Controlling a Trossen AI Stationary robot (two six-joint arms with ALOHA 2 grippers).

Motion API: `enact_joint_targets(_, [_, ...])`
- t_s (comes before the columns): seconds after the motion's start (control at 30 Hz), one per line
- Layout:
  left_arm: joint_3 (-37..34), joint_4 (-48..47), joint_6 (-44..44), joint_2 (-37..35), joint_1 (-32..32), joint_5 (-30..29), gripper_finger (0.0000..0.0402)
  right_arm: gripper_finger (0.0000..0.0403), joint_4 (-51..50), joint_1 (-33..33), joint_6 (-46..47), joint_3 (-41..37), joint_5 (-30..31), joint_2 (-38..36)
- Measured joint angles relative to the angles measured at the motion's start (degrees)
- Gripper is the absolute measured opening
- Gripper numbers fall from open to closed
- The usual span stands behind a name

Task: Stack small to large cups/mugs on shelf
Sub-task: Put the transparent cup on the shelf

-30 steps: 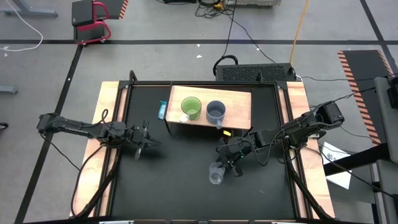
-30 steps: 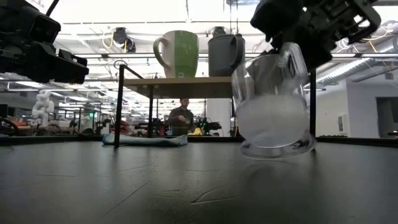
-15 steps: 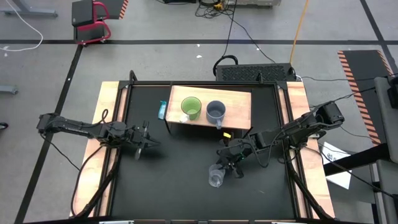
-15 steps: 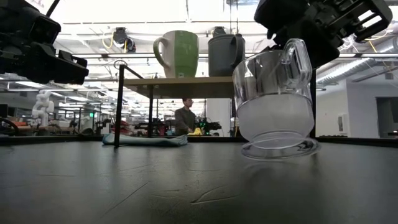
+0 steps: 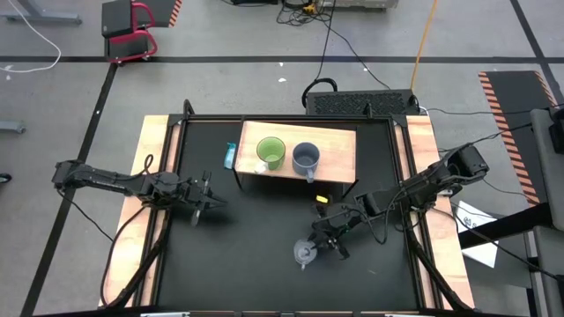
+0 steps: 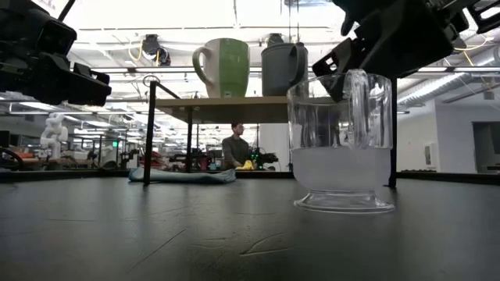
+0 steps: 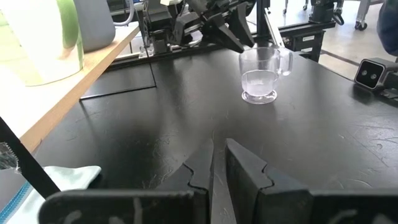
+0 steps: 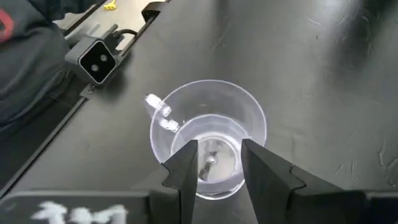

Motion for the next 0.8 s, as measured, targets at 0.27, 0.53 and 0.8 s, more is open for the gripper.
enact_joint_targets(0.27, [0.0, 0.07, -0.39, 0.01, 0.0, 0.0, 0.0042, 0.0116, 0.22, -0.35, 0.44, 0.04, 4.81, 0.0])
enact_joint_targets(0.53, [0.0, 0.09, -0.35, 0.0, 0.0, 0.0, 0.0042, 0.0116, 0.22, -0.35, 2.47, 0.04, 4.44, 0.0])
enact_joint_targets(0.8, [0.0, 0.09, -0.2, 0.01, 0.0, 0.0, 0.0042, 0.0116, -1.53, 0.02, 4.13, 0.07, 4.4, -0.04])
